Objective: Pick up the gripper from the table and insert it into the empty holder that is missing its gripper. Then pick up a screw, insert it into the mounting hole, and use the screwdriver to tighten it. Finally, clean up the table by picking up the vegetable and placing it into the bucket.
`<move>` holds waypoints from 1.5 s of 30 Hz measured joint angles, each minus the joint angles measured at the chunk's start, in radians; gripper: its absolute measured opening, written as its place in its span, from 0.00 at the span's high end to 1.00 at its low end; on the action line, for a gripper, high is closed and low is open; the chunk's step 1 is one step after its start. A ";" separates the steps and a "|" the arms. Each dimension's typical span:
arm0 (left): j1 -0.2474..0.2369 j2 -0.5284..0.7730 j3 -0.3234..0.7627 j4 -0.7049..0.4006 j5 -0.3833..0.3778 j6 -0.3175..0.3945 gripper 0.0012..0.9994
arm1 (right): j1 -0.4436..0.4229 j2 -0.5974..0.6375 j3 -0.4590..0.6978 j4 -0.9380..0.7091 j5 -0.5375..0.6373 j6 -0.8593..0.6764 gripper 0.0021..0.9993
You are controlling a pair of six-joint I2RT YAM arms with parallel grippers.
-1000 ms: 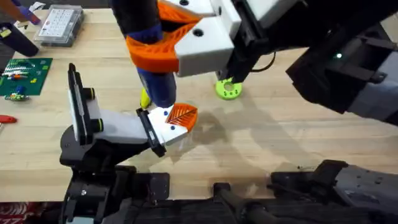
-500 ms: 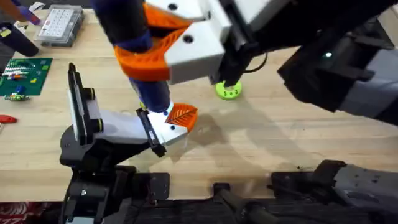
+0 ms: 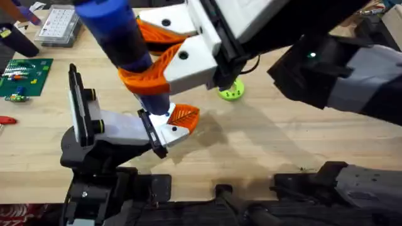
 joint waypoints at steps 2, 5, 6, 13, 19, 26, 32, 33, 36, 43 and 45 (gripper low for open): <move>0.000 0.000 0.000 0.000 0.000 0.000 0.99 | 0.000 0.012 0.000 -0.001 -0.006 -0.003 0.93; 0.000 0.000 0.000 0.000 0.000 0.000 0.99 | -0.001 0.021 0.000 -0.002 -0.009 -0.006 0.93; 0.000 0.000 0.000 0.000 0.000 0.000 0.99 | -0.001 0.022 0.000 -0.002 -0.011 -0.007 0.93; 0.000 0.000 0.000 0.000 0.000 0.000 0.99 | -0.004 0.023 0.000 0.000 -0.033 -0.007 0.93; 0.000 0.000 0.000 0.000 0.000 0.000 0.99 | -0.017 0.023 0.000 0.000 -0.048 -0.010 0.93; 0.000 0.000 0.000 0.000 0.000 0.000 0.99 | -0.019 0.022 0.000 0.000 -0.051 -0.034 0.93; 0.000 0.000 0.000 0.000 0.000 0.000 0.99 | -0.019 0.026 0.000 -0.004 -0.052 -0.041 0.93; 0.000 0.000 0.000 0.000 0.000 0.000 0.99 | -0.019 0.030 0.000 -0.003 -0.053 -0.042 0.93; 0.000 0.000 0.000 0.000 0.000 0.000 0.99 | -0.019 0.046 0.000 -0.005 -0.054 -0.044 0.93; 0.000 0.000 0.000 0.000 0.000 0.000 0.99 | -0.019 0.054 0.000 -0.005 -0.054 -0.045 0.93; 0.000 0.000 0.000 0.000 0.000 0.000 0.99 | -0.019 0.055 0.000 -0.006 -0.053 -0.044 0.93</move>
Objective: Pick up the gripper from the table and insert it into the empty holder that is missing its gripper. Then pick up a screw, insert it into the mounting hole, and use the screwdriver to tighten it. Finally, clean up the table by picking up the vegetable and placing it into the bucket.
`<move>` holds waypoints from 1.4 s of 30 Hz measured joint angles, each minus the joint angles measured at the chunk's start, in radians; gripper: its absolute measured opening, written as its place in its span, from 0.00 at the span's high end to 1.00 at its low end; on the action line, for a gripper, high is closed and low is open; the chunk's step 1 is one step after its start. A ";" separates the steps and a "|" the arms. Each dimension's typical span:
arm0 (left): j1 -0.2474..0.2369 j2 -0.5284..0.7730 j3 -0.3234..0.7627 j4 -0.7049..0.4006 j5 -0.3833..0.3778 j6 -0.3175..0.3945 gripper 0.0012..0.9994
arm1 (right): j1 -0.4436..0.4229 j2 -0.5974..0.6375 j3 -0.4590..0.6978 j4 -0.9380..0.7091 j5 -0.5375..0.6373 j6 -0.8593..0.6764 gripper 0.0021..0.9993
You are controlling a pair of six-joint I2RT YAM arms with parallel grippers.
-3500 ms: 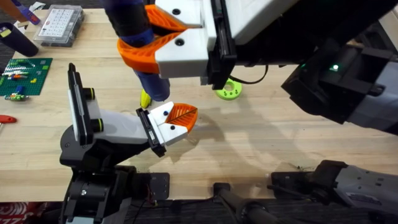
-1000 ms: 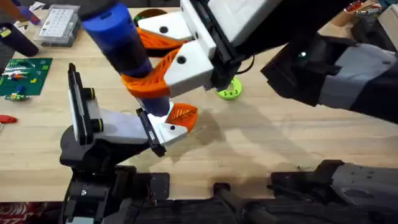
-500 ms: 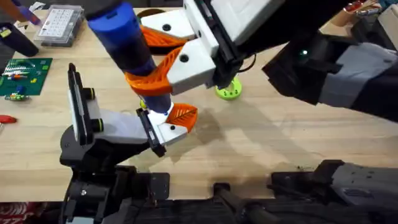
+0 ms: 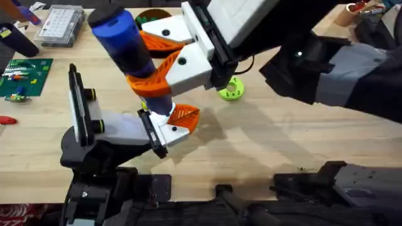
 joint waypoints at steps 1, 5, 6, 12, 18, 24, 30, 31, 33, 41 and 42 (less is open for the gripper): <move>0.000 0.000 0.000 0.000 0.000 0.000 0.99 | 0.000 0.000 0.000 0.000 0.002 0.001 0.93; 0.000 0.000 0.000 0.000 0.000 0.000 0.99 | 0.000 0.000 0.000 0.003 0.003 0.004 0.93; 0.000 0.000 0.000 0.000 0.000 0.000 0.99 | 0.000 0.000 0.000 0.007 0.003 0.007 0.93; 0.000 0.000 0.000 0.000 0.000 0.000 0.99 | 0.000 0.000 0.000 0.028 0.004 0.016 0.93; 0.000 0.000 0.000 0.000 0.000 0.000 0.99 | 0.000 0.000 0.000 0.028 0.004 0.020 0.93; 0.000 0.000 0.000 0.000 0.000 0.000 0.99 | -0.005 0.000 0.000 0.028 0.004 0.031 0.93; 0.000 0.000 0.000 0.000 0.000 0.000 0.99 | -0.009 0.000 0.000 0.028 0.006 0.038 0.93; 0.000 0.000 0.000 0.000 0.000 0.000 0.99 | -0.010 0.000 0.000 0.028 0.006 0.039 0.93; 0.000 0.000 0.000 0.000 0.000 0.000 0.99 | -0.010 0.000 0.000 0.028 0.006 0.039 0.93; 0.000 0.000 0.000 0.000 0.000 0.000 0.99 | -0.010 0.000 0.000 0.028 0.022 0.043 0.93; 0.000 0.000 0.000 0.000 0.000 0.000 0.99 | -0.010 0.000 0.000 0.028 0.024 0.043 0.93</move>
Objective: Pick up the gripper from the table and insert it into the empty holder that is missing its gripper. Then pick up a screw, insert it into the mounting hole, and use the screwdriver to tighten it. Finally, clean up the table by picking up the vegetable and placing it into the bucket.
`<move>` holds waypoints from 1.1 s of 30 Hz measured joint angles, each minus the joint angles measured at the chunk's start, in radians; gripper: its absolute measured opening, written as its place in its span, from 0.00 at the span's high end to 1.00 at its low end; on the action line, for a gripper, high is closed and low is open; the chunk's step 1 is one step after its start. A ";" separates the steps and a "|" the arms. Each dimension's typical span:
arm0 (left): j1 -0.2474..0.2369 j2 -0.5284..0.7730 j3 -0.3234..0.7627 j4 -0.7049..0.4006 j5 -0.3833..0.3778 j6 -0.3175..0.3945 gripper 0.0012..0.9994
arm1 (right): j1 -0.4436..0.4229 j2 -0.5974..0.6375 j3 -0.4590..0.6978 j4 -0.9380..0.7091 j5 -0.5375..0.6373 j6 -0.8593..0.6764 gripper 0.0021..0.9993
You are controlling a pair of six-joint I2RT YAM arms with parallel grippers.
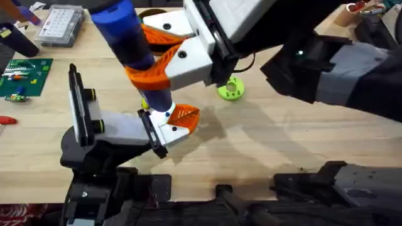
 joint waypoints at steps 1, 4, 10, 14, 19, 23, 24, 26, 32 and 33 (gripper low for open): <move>0.000 0.000 0.000 0.000 0.000 0.000 0.99 | 0.000 0.000 0.000 0.000 0.002 0.000 0.93; 0.000 0.000 0.000 0.000 0.000 0.000 0.99 | 0.000 0.000 0.000 0.000 0.003 0.000 0.93; 0.000 0.000 0.000 0.000 0.000 0.000 0.99 | 0.000 0.000 0.000 0.000 0.005 0.000 0.93; 0.000 0.000 0.000 0.000 0.000 0.000 0.99 | 0.000 0.003 0.000 0.032 0.005 0.012 0.93; 0.000 0.000 0.000 0.000 0.000 0.000 0.99 | 0.000 0.004 -0.002 0.038 0.006 0.027 0.93; 0.000 0.000 0.000 0.000 0.000 0.000 0.99 | 0.000 0.004 -0.017 0.045 0.006 0.031 0.93; 0.000 0.000 0.000 0.000 0.000 0.000 0.99 | 0.000 0.004 -0.023 0.046 0.005 0.031 0.93; 0.000 0.000 0.000 0.000 0.000 0.000 0.99 | 0.000 0.005 -0.028 0.052 0.005 0.035 0.93; 0.000 0.000 0.000 0.000 0.000 0.000 0.99 | 0.000 0.006 -0.028 0.079 0.006 0.049 0.93; 0.000 0.000 0.000 0.000 0.000 0.000 0.99 | 0.000 0.006 -0.028 0.085 0.006 0.049 0.93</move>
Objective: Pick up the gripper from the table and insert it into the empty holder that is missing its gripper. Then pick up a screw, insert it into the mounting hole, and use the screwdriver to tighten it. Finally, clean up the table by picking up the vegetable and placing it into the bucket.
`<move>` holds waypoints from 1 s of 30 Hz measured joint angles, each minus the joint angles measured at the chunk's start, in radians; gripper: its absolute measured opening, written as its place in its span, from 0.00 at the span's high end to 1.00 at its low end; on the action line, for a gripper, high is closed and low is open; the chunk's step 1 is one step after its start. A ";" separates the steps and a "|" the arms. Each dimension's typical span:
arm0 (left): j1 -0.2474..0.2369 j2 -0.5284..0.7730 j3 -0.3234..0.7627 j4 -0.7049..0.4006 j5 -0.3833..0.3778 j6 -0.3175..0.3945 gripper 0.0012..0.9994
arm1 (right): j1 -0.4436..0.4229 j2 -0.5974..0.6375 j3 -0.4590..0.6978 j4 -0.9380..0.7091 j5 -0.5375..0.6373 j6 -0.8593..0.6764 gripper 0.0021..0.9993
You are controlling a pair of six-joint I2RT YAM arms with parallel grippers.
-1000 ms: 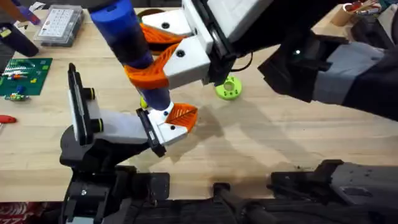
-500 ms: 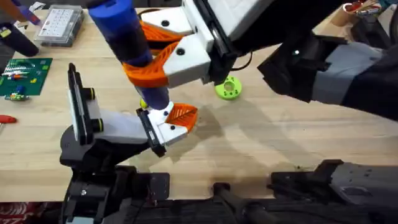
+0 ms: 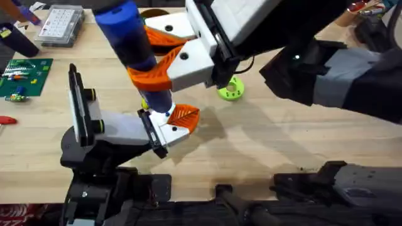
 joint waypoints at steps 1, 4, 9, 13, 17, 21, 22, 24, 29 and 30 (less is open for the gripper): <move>0.000 0.000 0.000 0.000 0.000 0.000 0.99 | 0.000 0.000 0.000 0.005 0.000 0.000 0.93; 0.000 0.000 0.000 0.000 0.000 0.000 0.99 | 0.000 0.000 -0.002 0.010 0.000 0.001 0.93; 0.000 0.000 0.000 0.000 0.000 0.000 0.99 | -0.003 0.000 -0.033 0.066 0.000 0.007 0.93; 0.000 0.000 0.000 0.000 0.000 0.000 0.99 | -0.006 0.000 -0.047 0.068 0.012 0.036 0.93; 0.000 0.000 0.000 0.000 0.000 0.000 0.99 | -0.006 0.000 -0.048 0.068 0.022 0.056 0.93; 0.000 0.000 0.000 0.000 0.000 0.000 0.99 | -0.006 0.000 -0.048 0.064 0.026 0.059 0.93; 0.000 0.000 0.000 0.000 0.000 0.000 0.99 | -0.006 0.000 -0.048 0.065 0.027 0.059 0.93; 0.000 0.000 0.000 0.000 0.000 0.000 0.99 | -0.006 0.000 -0.048 0.062 0.028 0.059 0.93; 0.000 0.000 0.000 0.000 0.000 0.000 0.99 | -0.006 0.000 -0.048 0.035 0.044 0.050 0.93; 0.000 0.000 0.000 0.000 0.000 0.000 0.99 | -0.006 0.000 -0.048 0.035 0.046 0.048 0.93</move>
